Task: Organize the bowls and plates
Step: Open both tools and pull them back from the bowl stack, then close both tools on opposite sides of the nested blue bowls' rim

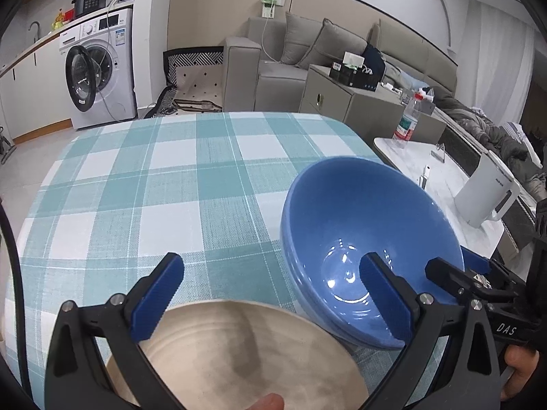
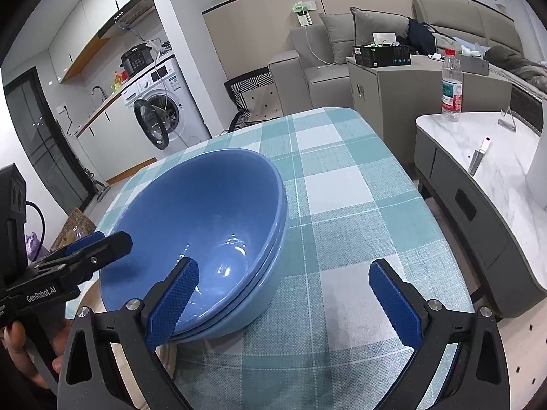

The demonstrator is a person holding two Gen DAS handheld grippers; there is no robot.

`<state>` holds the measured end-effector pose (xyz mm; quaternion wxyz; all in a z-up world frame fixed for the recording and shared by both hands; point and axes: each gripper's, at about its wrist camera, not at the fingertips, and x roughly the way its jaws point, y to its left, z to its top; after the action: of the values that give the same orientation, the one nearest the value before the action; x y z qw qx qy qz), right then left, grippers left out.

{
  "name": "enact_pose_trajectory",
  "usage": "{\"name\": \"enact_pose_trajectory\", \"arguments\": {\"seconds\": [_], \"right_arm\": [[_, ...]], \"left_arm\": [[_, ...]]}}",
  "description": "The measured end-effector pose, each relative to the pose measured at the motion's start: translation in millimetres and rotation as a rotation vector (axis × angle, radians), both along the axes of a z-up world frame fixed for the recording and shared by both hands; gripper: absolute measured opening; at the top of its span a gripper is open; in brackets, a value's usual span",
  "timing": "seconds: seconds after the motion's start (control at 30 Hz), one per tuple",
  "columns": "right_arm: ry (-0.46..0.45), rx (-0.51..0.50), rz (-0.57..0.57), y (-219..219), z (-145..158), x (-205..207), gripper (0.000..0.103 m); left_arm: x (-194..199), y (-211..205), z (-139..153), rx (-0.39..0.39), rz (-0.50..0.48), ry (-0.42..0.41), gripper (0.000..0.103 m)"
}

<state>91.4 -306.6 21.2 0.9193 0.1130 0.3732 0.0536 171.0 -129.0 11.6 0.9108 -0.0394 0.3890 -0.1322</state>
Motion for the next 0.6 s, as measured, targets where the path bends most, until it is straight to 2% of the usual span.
{"name": "enact_pose_trajectory", "arguments": {"seconds": [0.17,0.23,0.37,0.53,0.57,0.6], "right_arm": [[0.003,0.021,0.011,0.8,-1.3,0.0,0.097],[0.001,0.024,0.019,2.9,-1.1,-0.3,0.090],[-0.011,0.035,0.053,8.3,1.0,-1.3,0.074],[-0.022,0.029,0.066,13.8,3.4,-3.2,0.066],[-0.023,0.032,0.072,14.7,3.9,-3.5,0.066],[-0.025,0.033,0.077,15.5,4.4,-3.9,0.064]], "left_arm": [[4.3,2.6,-7.1,-0.026,0.011,0.057,0.103],[6.1,5.3,-9.1,-0.049,0.024,0.071,0.102],[2.5,3.3,-9.0,-0.038,0.016,0.052,0.099],[-3.8,-4.6,-5.1,-0.026,-0.026,0.032,0.088],[-5.3,-7.1,-4.3,-0.023,-0.037,0.026,0.084],[-5.5,-9.1,-3.6,-0.021,-0.045,0.027,0.075]]}}
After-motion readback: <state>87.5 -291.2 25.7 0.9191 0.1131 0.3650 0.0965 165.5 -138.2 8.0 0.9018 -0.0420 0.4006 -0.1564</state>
